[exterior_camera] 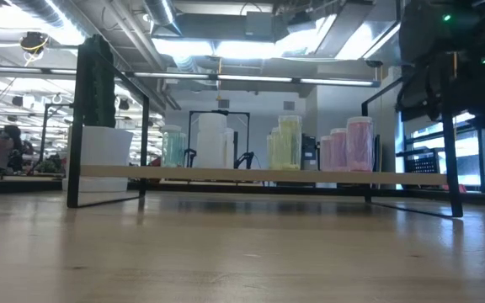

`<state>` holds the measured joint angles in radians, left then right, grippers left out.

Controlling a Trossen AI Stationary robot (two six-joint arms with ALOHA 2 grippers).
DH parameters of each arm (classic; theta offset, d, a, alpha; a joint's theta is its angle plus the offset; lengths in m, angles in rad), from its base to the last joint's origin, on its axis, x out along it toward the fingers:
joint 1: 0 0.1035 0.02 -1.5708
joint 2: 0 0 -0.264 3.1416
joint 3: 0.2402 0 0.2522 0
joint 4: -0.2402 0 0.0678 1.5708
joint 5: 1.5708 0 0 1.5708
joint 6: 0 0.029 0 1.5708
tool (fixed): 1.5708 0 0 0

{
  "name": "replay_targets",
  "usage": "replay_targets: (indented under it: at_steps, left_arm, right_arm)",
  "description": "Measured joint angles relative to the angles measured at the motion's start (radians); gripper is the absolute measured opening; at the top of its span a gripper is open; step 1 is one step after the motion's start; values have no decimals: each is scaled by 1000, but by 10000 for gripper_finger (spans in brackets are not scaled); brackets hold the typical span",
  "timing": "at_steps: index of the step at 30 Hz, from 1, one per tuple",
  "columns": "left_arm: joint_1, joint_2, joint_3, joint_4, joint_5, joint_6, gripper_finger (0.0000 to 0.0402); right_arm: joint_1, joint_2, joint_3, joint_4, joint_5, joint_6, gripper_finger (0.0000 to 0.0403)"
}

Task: Pick and place medicine bottles onto shelf by color
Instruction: Put the blue pill bottle aligned with the other blue pill bottles on the shelf

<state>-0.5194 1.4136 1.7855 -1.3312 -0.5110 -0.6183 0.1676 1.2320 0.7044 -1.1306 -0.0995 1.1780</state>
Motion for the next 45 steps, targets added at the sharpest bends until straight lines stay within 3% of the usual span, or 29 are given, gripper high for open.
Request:
replay_targets:
  at_steps: [10,27,36,45]
  left_arm:
    - [0,0,0,0,0,-8,231]
    - [5,0,0,1,-3,-10,231]
    - [42,0,0,1,-5,-8,231]
    - [45,0,0,1,-5,-8,231]
  right_arm:
    - [168,-1,2,128,-120,52,121]
    - [344,-2,10,355,-138,183,120]
    - [408,93,226,293,-138,131,120]
    - [445,284,535,-2,-77,50,120]
